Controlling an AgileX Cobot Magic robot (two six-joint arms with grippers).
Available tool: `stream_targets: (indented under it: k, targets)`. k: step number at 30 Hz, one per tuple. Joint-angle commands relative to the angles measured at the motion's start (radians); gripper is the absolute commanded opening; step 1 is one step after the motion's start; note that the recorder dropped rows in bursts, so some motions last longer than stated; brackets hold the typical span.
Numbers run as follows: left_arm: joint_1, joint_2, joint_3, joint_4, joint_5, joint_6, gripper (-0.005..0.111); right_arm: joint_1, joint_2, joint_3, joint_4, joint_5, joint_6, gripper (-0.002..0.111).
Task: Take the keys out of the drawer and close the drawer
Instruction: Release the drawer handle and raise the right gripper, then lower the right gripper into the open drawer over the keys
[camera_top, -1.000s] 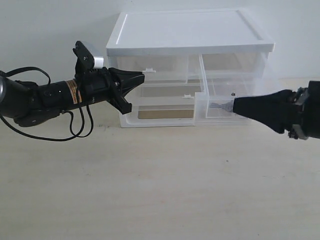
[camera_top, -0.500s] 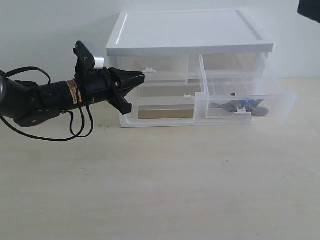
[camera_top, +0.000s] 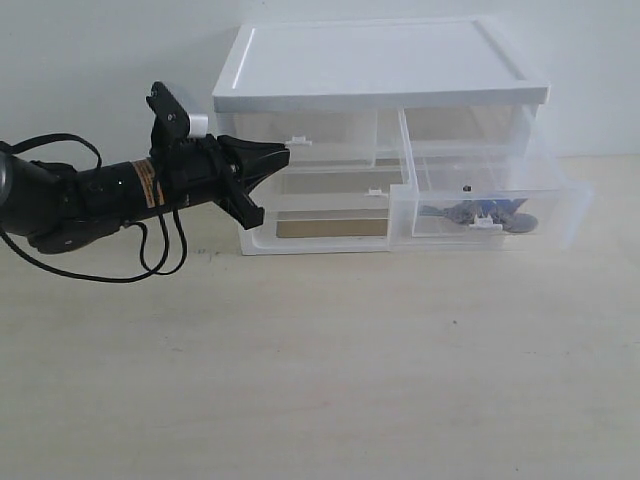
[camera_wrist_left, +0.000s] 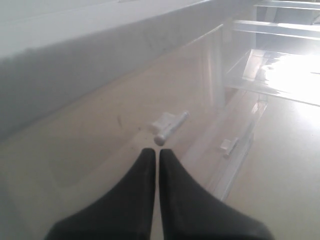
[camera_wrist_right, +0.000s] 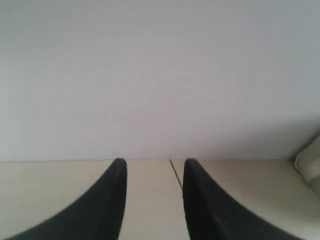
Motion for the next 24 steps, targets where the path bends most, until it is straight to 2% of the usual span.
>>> stream_targets:
  k: [1, 2, 5, 6, 12, 13, 15, 24]
  targets:
    - [0.016, 0.001, -0.025, -0.233, 0.069, 0.010, 0.004, -0.001, 0.106, -0.234, 1.074, 0.379, -1.031, 0.034]
    - [0.012, 0.001, -0.025, -0.233, 0.069, 0.008, 0.004, -0.001, 0.123, -0.278, 1.199, 0.437, -1.137, 0.034]
    - [0.007, 0.001, -0.025, -0.231, 0.072, 0.008, 0.004, 0.004, 0.140, -0.369, 1.776, 0.544, -1.682, 0.034]
    - [0.004, 0.001, -0.025, -0.231, 0.072, 0.008, 0.004, 0.023, 0.140, -0.377, 1.924, 0.566, -1.786, 0.034]
    - [0.004, 0.001, -0.025, -0.231, 0.072, 0.008, 0.004, 0.250, 0.231, -0.389, 1.707, 0.560, -1.723, 0.034]
    - [0.004, 0.001, -0.025, -0.231, 0.077, 0.008, 0.004, 0.296, 0.275, -0.416, 1.637, 0.591, -1.672, 0.034]
    - [0.004, 0.001, -0.025, -0.231, 0.079, 0.008, 0.004, 0.341, 0.337, -0.469, 1.615, 0.646, -1.644, 0.034]
    - [0.004, 0.001, -0.025, -0.231, 0.079, 0.008, 0.004, 0.361, 0.413, -0.496, 1.590, 0.728, -1.642, 0.034]
